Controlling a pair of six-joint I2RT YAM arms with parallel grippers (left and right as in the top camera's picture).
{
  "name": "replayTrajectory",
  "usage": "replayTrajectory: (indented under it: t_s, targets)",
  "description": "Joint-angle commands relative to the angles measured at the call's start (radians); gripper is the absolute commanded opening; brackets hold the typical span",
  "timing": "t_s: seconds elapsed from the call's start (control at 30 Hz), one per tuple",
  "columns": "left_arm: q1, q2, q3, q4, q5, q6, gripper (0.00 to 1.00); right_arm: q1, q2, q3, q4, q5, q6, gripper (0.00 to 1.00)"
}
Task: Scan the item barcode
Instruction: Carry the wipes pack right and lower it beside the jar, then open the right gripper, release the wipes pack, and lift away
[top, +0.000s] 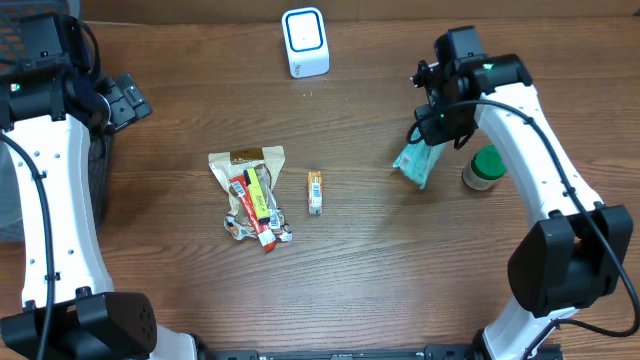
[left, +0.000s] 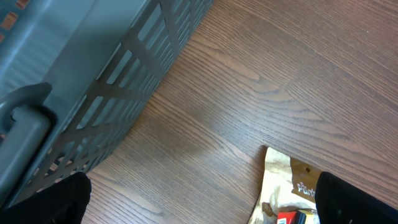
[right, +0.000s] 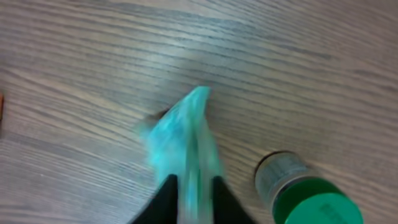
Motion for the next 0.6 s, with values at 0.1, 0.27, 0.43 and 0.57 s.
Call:
replayTrajectory:
  t_s: [0.1,0.27,0.43,0.57]
  targets:
    - [0.001,-0.018,0.020,0.002,-0.012,0.012,1.00,-0.013,-0.005,-0.039,0.020,-0.047,-0.006,0.68]
    - [0.001,-0.018,0.020,0.002,-0.012,0.012,1.00,-0.013,-0.005,-0.072,0.107,-0.072,0.232,0.54]
    - [0.001,-0.018,0.021,0.002,-0.012,0.012,1.00,0.007,-0.005,-0.165,0.224,-0.073,0.517,0.19]
    - [0.001,-0.018,0.021,0.002,-0.012,0.012,1.00,0.042,-0.005,-0.283,0.406,-0.072,0.607,0.10]
